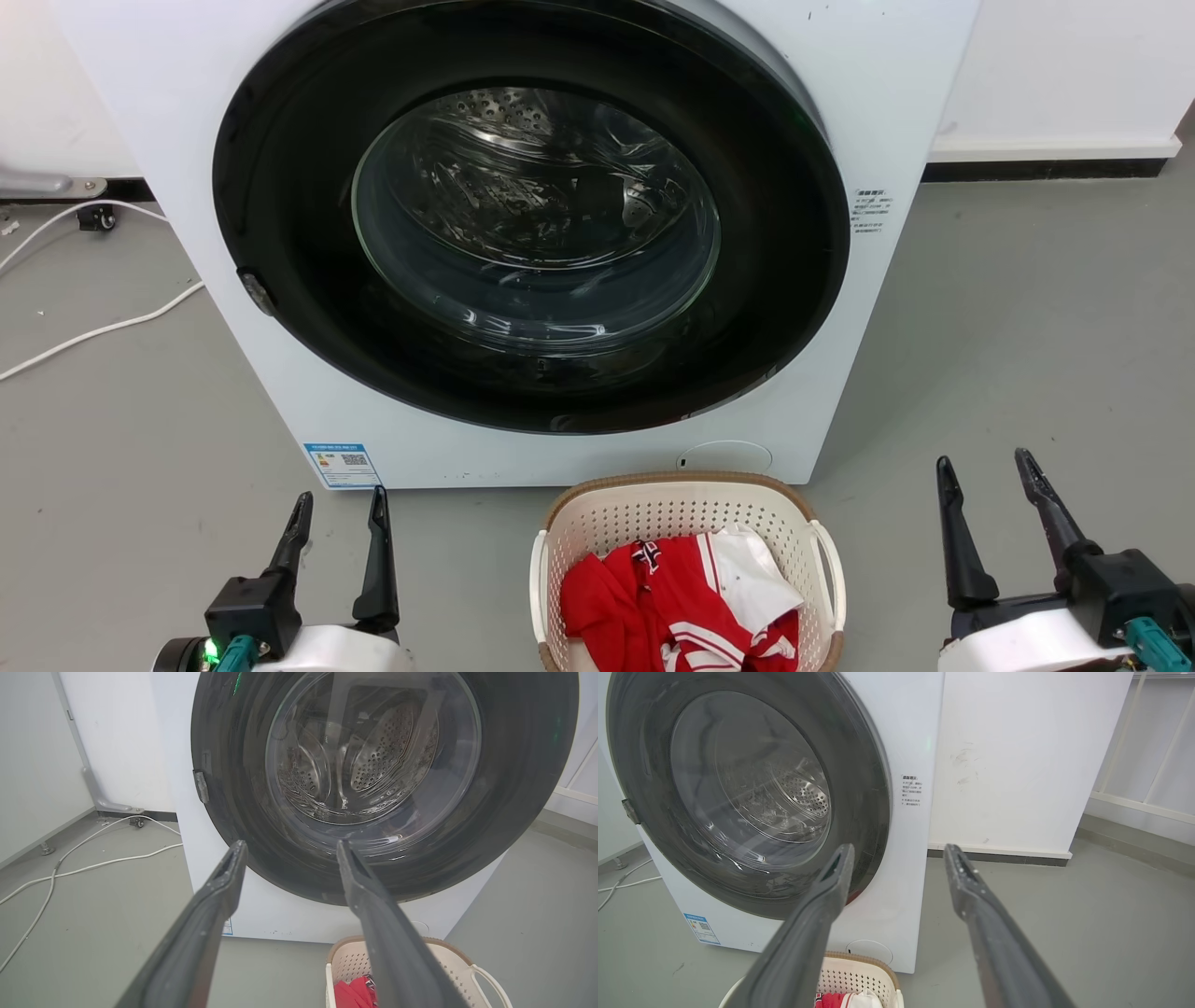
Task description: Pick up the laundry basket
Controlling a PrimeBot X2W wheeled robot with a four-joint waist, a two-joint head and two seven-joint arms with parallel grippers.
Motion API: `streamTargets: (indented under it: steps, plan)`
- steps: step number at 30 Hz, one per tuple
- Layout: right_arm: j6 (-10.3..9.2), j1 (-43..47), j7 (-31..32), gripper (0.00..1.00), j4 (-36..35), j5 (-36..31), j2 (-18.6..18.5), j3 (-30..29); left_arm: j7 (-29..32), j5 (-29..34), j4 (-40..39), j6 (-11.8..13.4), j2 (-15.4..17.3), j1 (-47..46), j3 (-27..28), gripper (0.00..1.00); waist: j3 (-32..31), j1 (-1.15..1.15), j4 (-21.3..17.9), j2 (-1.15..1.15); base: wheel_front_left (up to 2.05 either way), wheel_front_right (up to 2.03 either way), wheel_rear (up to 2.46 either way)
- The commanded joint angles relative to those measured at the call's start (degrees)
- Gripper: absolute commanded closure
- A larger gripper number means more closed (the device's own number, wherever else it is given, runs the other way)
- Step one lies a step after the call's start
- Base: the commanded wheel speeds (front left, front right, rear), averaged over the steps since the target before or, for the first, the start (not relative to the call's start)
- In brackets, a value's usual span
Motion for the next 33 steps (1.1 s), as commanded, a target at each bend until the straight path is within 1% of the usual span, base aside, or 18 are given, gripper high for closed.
streamTargets:
  steps: [1, 6, 16, 33]
  plan:
    - [-0.02, 0.8, -0.6, 0.00, -0.4, -1.2, -0.3, 0.2, -0.6, 1.2, 0.1, 0.2, 0.2, 0.6, 0.0, 0.00, 0.0, 0.00, 0.1, 0.00, 0.00, 0.00, 0.00]
    - [-0.02, 1.0, -1.0, 0.00, -0.5, -3.0, -0.3, 0.4, -1.0, 2.6, 0.1, 0.4, 0.2, 1.0, 0.0, 0.00, -0.1, 0.00, 0.2, 0.00, 0.00, 0.00, 0.00]
    - [-0.02, 0.8, -0.9, 0.00, 0.6, -0.9, -0.3, -0.2, -0.9, 2.3, 0.3, 0.4, 0.2, 1.0, 0.3, 0.00, -0.1, 0.00, 0.2, 0.00, 0.00, 0.00, 0.00]
    - [-0.02, 0.6, -0.9, 0.00, 0.8, 0.0, -0.3, -0.1, -0.9, 2.9, 0.7, 0.1, 0.2, 0.7, -0.3, 0.00, 0.3, 0.00, 0.1, 0.00, 0.00, 0.00, 0.00]
